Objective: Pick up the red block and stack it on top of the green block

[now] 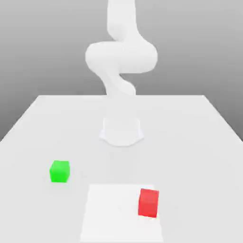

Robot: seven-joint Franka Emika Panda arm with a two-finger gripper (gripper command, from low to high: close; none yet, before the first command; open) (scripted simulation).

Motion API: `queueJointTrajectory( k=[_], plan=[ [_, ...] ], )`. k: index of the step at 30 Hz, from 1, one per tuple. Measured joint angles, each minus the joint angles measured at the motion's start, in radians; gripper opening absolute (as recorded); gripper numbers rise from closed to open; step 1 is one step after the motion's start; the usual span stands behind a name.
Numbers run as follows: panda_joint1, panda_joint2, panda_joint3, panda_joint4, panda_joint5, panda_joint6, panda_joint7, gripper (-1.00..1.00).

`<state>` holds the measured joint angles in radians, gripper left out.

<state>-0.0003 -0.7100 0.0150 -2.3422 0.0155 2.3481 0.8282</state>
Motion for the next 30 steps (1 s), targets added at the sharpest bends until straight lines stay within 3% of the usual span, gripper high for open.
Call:
queueJointTrajectory(
  k=[14,20,26,27,30],
  plan=[
    [0.011,0.514,0.103,-0.241,0.022,0.277,0.209,0.0],
    [0.036,0.733,0.123,-0.343,-0.026,0.395,0.339,0.0],
    [0.075,0.951,0.07,-0.333,-0.106,0.567,0.414,0.0],
    [0.084,0.98,0.06,-0.329,-0.114,0.592,0.421,-1.0],
    [0.084,0.98,0.06,-0.329,-0.115,0.593,0.422,-1.0]
  ],
)
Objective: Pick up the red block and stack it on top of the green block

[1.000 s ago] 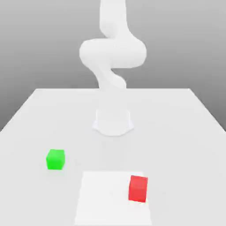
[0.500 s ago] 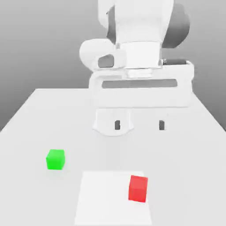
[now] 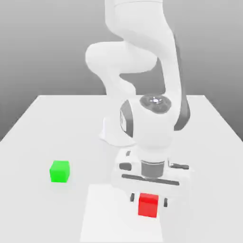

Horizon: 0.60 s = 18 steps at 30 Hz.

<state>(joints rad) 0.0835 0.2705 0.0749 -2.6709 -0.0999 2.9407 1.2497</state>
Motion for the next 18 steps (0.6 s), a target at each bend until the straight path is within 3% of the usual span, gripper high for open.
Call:
queueJointTrajectory(
  k=[4,10,18],
  plan=[
    [0.0,0.004,-0.001,0.0,-0.003,0.004,0.002,-1.0],
    [-0.02,-0.187,0.025,-0.031,0.068,-0.155,-0.053,-1.0],
    [-0.294,-0.395,-0.135,-0.156,-0.017,-0.23,-0.114,-1.0]
  ],
)
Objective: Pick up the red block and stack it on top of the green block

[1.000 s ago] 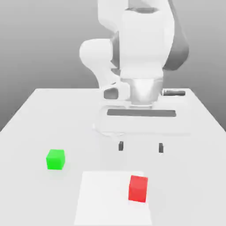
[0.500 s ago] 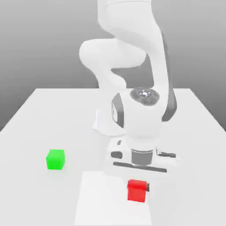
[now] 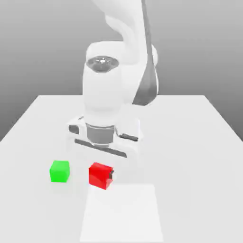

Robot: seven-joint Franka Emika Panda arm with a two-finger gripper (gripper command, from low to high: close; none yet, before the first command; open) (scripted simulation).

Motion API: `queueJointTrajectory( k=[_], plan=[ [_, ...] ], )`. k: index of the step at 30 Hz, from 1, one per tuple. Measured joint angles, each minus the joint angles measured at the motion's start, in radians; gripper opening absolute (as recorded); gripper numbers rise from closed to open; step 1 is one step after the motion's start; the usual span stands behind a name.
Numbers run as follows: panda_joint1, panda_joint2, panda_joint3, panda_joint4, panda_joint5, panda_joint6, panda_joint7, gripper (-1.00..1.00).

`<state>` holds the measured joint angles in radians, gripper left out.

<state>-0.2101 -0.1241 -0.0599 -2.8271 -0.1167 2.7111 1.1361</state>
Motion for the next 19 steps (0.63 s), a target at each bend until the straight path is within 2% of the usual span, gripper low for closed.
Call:
queueJointTrajectory(
  k=[8,16,17,19],
  plan=[
    [-0.222,-0.156,-0.197,-0.13,-0.049,-0.029,-0.086,-1.0],
    [-0.17,0.078,-0.238,-0.131,0.087,0.203,-0.187,-1.0],
    [-0.168,0.107,-0.235,-0.131,0.11,0.231,-0.203,1.0],
    [-0.164,0.107,-0.235,-0.131,0.11,0.231,-0.203,1.0]
  ],
)
